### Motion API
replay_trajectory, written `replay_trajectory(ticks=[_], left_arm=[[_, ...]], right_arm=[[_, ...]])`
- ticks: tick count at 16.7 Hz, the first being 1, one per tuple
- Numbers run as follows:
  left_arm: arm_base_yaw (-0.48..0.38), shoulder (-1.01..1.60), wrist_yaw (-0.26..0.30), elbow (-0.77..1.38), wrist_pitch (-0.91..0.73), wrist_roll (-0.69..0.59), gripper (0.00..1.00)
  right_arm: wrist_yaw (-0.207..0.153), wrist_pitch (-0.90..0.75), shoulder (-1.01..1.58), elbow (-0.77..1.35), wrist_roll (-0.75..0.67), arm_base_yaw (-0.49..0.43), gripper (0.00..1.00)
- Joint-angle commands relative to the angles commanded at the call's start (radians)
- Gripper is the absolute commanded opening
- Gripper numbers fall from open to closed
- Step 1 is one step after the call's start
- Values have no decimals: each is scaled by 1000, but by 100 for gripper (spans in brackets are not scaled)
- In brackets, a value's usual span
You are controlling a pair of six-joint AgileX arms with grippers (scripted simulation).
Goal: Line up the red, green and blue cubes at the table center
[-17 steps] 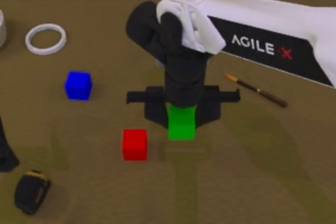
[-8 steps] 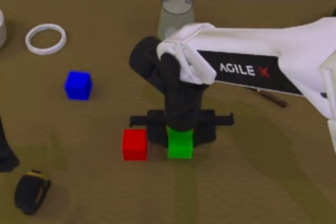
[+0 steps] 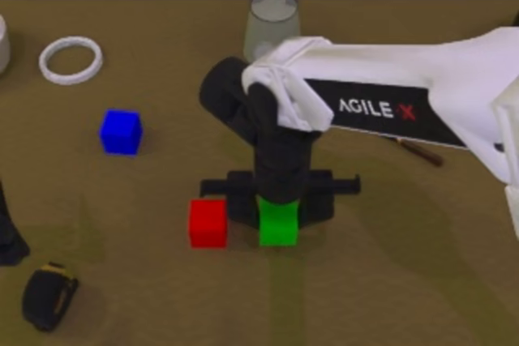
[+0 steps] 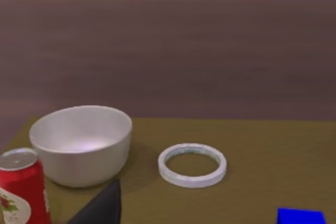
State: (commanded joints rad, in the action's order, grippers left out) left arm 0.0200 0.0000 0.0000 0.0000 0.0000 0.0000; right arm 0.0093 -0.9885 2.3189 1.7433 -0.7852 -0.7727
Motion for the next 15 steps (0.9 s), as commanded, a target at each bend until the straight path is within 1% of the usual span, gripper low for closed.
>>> replay_trajectory(ticks=[7, 8, 15], left_arm=[[0, 0, 0, 0, 0, 0, 100], [0, 0, 0, 0, 0, 0, 100], [0, 0, 0, 0, 0, 0, 100]], right_arm=[[0, 0, 0, 0, 0, 0, 98], [0, 0, 0, 0, 0, 0, 100], [0, 0, 0, 0, 0, 0, 100]])
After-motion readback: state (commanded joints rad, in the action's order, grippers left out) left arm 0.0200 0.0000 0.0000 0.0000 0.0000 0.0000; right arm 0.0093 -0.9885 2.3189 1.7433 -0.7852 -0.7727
